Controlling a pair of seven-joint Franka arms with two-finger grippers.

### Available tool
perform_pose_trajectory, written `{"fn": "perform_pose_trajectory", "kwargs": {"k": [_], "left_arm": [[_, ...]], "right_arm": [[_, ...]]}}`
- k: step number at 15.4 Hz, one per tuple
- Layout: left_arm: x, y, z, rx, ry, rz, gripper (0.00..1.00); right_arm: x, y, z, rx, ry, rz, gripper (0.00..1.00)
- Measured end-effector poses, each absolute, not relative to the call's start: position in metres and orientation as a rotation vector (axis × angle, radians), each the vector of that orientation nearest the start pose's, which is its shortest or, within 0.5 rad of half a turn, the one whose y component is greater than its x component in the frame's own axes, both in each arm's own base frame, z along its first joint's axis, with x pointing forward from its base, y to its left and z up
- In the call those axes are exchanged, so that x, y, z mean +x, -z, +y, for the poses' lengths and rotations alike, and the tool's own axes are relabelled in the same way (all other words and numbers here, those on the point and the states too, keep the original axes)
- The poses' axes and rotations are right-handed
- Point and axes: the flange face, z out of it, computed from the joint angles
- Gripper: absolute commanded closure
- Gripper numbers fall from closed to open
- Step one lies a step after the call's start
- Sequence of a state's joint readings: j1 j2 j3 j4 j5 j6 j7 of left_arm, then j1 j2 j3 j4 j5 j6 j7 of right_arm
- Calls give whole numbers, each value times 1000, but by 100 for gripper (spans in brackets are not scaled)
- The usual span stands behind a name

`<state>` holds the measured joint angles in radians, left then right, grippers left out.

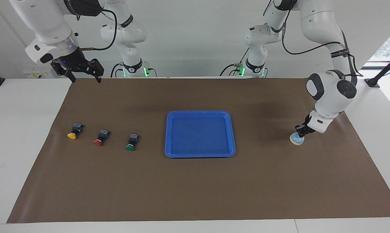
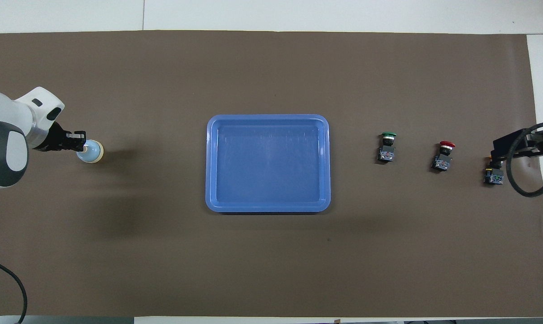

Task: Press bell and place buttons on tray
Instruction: 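Press down on the white bell with the left gripper, then lift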

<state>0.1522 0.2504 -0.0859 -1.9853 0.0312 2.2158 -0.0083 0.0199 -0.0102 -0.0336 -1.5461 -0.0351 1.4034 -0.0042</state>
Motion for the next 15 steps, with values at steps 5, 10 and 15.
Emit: {"fn": "perform_pose_trajectory", "kwargs": {"k": [5, 10, 15], "left_arm": [[600, -352, 42, -3137, -66, -89, 51], [609, -452, 14, -3127, -161, -33, 0], [577, -533, -15, -3118, -171, -8, 0]], "right_arm": [[533, -628, -12, -3168, -211, 21, 0], [533, -628, -12, -3168, -211, 19, 0], [530, -625, -8, -3166, -235, -5, 0]]}}
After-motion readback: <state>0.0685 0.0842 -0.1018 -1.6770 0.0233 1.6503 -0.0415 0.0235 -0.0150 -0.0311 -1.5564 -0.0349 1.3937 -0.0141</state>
